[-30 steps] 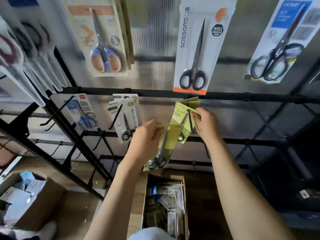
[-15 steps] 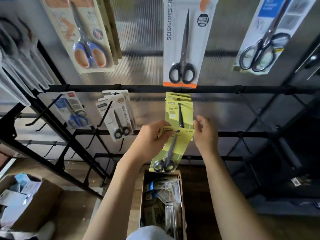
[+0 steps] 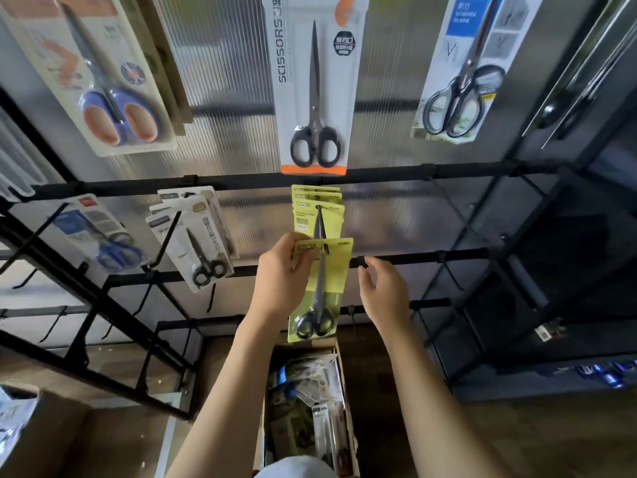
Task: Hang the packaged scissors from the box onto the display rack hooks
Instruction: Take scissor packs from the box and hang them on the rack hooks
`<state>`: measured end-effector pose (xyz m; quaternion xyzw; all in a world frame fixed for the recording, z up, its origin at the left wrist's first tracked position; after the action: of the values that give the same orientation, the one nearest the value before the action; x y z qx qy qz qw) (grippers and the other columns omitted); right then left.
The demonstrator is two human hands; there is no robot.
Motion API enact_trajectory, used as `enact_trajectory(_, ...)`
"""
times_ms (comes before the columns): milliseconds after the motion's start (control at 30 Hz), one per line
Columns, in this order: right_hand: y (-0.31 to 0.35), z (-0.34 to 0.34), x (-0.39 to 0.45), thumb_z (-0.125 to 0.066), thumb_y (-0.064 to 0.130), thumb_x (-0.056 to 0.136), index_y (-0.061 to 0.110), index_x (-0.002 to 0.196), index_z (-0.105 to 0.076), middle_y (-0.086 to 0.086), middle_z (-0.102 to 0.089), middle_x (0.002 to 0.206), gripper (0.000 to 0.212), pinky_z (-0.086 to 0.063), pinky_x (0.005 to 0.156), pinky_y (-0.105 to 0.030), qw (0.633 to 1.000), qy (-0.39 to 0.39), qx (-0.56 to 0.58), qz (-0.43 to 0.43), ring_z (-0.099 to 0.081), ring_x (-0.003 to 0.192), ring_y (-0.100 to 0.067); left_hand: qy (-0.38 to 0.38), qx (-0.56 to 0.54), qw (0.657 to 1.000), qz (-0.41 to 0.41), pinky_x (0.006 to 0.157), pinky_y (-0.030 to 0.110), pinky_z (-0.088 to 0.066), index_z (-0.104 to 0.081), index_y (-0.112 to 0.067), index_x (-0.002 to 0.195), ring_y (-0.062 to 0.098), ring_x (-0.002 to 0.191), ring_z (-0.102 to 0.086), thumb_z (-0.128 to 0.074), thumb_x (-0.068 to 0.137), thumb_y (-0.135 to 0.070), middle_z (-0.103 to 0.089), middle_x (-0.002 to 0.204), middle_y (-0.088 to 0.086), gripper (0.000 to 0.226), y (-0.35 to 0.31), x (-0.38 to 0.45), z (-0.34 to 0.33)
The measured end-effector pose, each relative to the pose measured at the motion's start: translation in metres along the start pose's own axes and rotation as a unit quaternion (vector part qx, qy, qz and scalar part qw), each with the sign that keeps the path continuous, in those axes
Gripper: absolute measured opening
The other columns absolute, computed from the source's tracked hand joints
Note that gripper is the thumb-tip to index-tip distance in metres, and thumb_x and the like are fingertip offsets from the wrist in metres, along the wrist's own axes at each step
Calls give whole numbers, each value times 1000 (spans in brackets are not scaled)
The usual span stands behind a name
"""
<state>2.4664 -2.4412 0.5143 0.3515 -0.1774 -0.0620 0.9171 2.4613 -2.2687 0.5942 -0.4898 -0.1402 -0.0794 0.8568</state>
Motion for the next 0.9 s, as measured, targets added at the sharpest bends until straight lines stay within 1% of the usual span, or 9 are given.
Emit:
enact_trajectory(67,-2,-1,-1,-52,23,96,5,125,-58,-8,-62,124,35,-37,94,-21,1000,15,-3,-6,-55,117,-20,-15,3,1000,11,67,28,-53,-62,-8,101,16,76,-63,-62,89,-14,-64,85,-3,13,3,7,-5)
enact_trajectory(167,-9,-3,-2,-50,26,97,6,128,-55,-8,-59,128,38,-39,100,-27,999,38,-8,-17,-53,121,-19,-17,33,999,28,67,25,-46,-62,-7,106,18,79,-61,-60,91,-16,-66,91,3,18,5,22,-11)
enact_trajectory(233,-14,-3,-3,-49,27,97,7,130,-53,-8,-58,130,39,-39,102,-29,998,52,-15,-27,-52,122,-19,-16,61,998,24,68,26,-46,-63,-5,107,22,81,-62,-59,92,-16,-68,95,8,19,6,33,-13)
enact_trajectory(400,-24,-1,-9,-49,27,97,8,132,-52,-7,-57,131,39,-39,101,-26,996,69,-26,-49,-51,123,-18,-2,89,995,43,75,34,-51,-63,-5,111,28,89,-63,-57,93,-16,-68,100,12,22,8,51,-17)
enact_trajectory(500,-29,-2,-14,-49,28,97,9,131,-52,-7,-58,129,39,-40,99,-26,995,72,-36,-56,-52,121,-18,-3,84,995,45,78,38,-53,-60,-6,113,27,91,-63,-57,93,-18,-67,102,10,23,14,49,-17)
enact_trajectory(633,-33,-8,-28,-47,31,98,9,131,-52,-6,-58,129,40,-41,96,-26,993,84,-37,-70,-52,120,-18,-30,150,988,30,74,32,-46,-54,-3,115,28,98,-60,-59,91,-21,-64,109,13,31,35,26,-22)
enact_trajectory(767,-40,-19,-54,-45,33,98,10,129,-53,-6,-59,126,39,-41,93,-24,989,97,-41,-103,-54,117,-19,-24,243,965,96,91,45,-44,-49,-5,128,35,113,-52,-57,90,-27,-57,123,16,44,69,-19,-32)
enact_trajectory(833,-45,-27,-72,-44,34,98,11,131,-52,-6,-57,129,41,-40,98,-27,985,112,-40,-128,-51,121,-19,6,274,954,120,92,45,-41,-48,-6,131,35,114,-50,-55,91,-28,-56,124,15,45,85,-46,-36)
enact_trajectory(900,-50,-36,-90,-44,33,98,10,130,-53,-6,-57,129,40,-40,100,-30,979,128,-41,-152,-50,122,-19,64,297,943,134,95,44,-39,-46,-10,132,33,117,-47,-53,92,-29,-54,128,12,45,104,-72,-41)
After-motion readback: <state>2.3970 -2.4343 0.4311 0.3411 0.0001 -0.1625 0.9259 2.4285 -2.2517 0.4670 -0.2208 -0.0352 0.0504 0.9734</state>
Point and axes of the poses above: each hand's wrist, its own x-axis towards the middle knuckle, its own z-axis out of the back of the hand, y = z × x, the point moved 1 cm from there along x, towards the middle knuckle
